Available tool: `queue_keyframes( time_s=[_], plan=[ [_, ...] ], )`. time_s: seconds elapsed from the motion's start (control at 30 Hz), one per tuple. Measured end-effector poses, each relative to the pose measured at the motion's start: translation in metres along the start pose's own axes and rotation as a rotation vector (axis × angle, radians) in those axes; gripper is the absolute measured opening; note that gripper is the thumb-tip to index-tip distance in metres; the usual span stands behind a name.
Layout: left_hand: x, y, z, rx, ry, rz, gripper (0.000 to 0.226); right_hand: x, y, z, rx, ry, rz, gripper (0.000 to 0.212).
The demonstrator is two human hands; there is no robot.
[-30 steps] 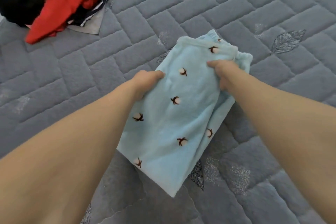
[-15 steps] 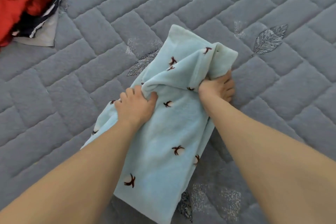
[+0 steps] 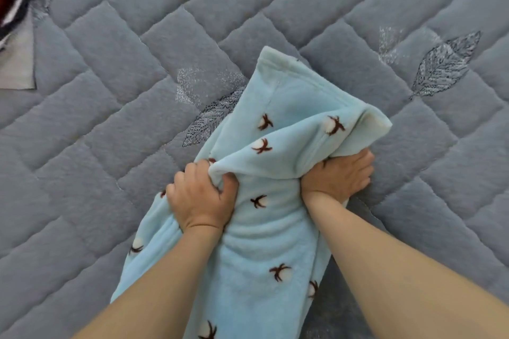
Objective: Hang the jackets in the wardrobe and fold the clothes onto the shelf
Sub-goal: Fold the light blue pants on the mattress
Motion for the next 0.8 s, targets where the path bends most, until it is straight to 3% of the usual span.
queue_keyframes(
  time_s=[0.37,0.47,0.57,0.63,0.73,0.8],
  plan=[
    [0.006,0.004,0.009,0.032,0.050,-0.033,0.060,0.002,0.004,0.002,-0.037,0.080,0.031,0.086],
    [0.001,0.020,0.026,0.203,0.105,-0.322,0.054,0.004,0.005,0.004,-0.116,0.070,0.044,0.086],
    [-0.027,0.056,0.044,0.133,0.108,-0.614,0.043,0.002,0.008,0.009,-0.225,0.005,0.042,0.089],
    [-0.051,0.080,0.053,0.085,0.072,-0.456,0.040,0.000,0.011,0.015,-0.316,-0.046,0.071,0.092],
    [-0.085,0.096,0.054,0.353,-0.310,0.143,0.069,-0.003,0.014,0.019,-0.338,-0.040,0.096,0.093],
    [-0.101,0.099,0.049,0.430,-0.393,0.271,0.076,-0.002,0.012,0.017,-0.303,-0.009,0.099,0.091]
  ],
)
Point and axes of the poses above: each hand's wrist, its own x-axis away from the middle knuckle, its own z-axis out of the back of the hand, y = z × x, the point moved 1 cm from there along -x, towards the middle knuckle, and after that the axes turned 2 degrees about y, right-handed, at the moved point
